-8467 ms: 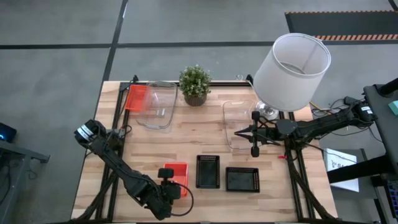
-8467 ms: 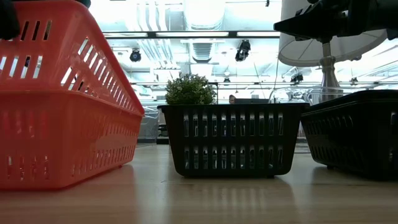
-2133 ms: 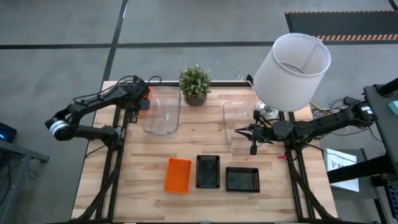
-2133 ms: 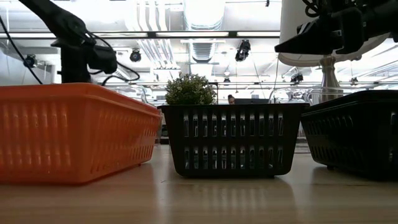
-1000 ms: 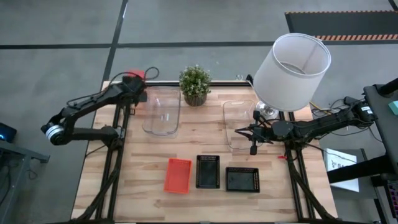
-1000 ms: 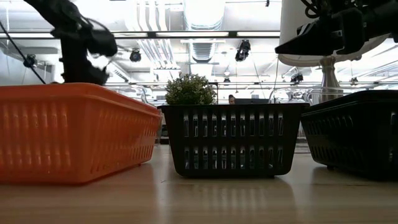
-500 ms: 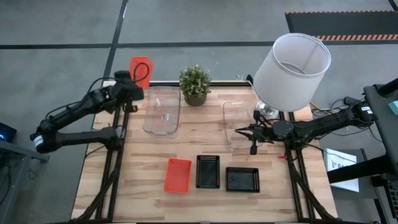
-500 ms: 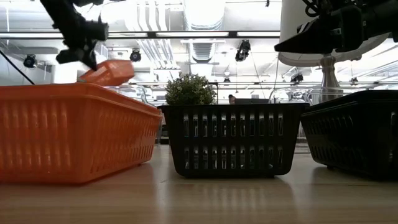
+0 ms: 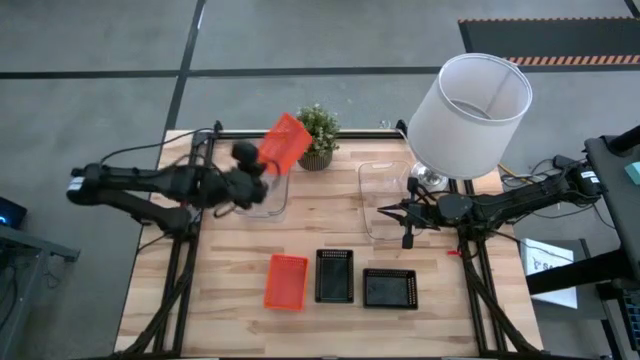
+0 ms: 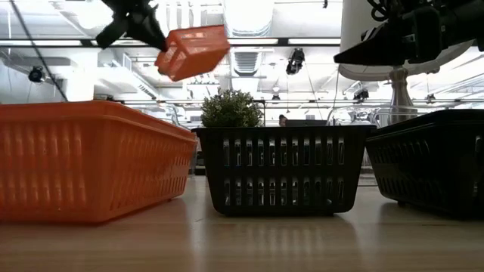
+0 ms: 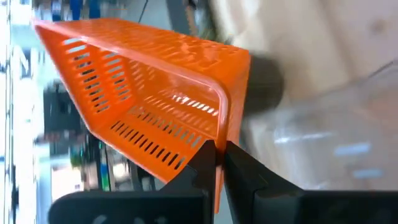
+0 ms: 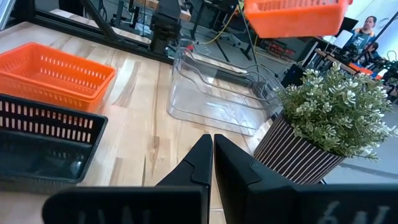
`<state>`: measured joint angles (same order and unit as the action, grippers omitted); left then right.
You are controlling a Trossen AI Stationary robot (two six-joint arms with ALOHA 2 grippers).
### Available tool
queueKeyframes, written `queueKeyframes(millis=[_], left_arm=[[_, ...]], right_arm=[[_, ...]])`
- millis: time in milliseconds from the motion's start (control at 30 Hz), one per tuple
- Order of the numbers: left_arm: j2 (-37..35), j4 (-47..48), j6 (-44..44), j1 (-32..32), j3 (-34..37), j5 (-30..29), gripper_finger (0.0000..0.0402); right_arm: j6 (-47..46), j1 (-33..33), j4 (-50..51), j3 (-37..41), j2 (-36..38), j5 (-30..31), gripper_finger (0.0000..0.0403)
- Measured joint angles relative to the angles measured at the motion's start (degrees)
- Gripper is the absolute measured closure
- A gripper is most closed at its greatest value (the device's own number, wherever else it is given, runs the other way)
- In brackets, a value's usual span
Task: Stack baskets by color
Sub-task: Stack the top orange bin on the bottom orange bins
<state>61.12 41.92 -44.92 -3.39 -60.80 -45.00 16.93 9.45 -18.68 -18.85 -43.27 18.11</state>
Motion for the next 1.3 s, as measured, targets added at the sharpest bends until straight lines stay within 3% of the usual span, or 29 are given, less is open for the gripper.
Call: queueKeyframes(millis=[333, 567, 700, 900, 1100, 1300], left_arm=[[14.30, 0.88, 9.92, -14.80, -9.40, -3.56, 0.0400], [21.12, 0.66, 18.43, -20.45, -15.09, -3.16, 0.0400], [22.96, 0.99, 22.78, -22.81, -16.55, 1.08, 0.0400], [22.85, 1.14, 34.93, -24.95, -16.20, 14.13, 0.0400], [22.84, 4.59, 47.30, -28.46, -16.20, 16.23, 0.0400], [22.87, 5.14, 52.17, -32.58, -16.81, 16.53, 0.0400]], right_arm=[[-0.04, 0.00, 0.91, 0.00, 0.00, -0.04, 0.0394], [0.55, 0.02, 1.35, 0.00, 0.00, -0.09, 0.0394], [0.61, 0.02, 1.55, 0.00, 0.00, -0.33, 0.0394], [0.61, 0.02, 2.21, 0.00, 0.00, -0.56, 0.0394], [0.70, 0.02, 2.19, 0.00, 0.00, -0.55, 0.0394], [1.03, 0.02, 2.16, 0.00, 0.00, -0.55, 0.0394]])
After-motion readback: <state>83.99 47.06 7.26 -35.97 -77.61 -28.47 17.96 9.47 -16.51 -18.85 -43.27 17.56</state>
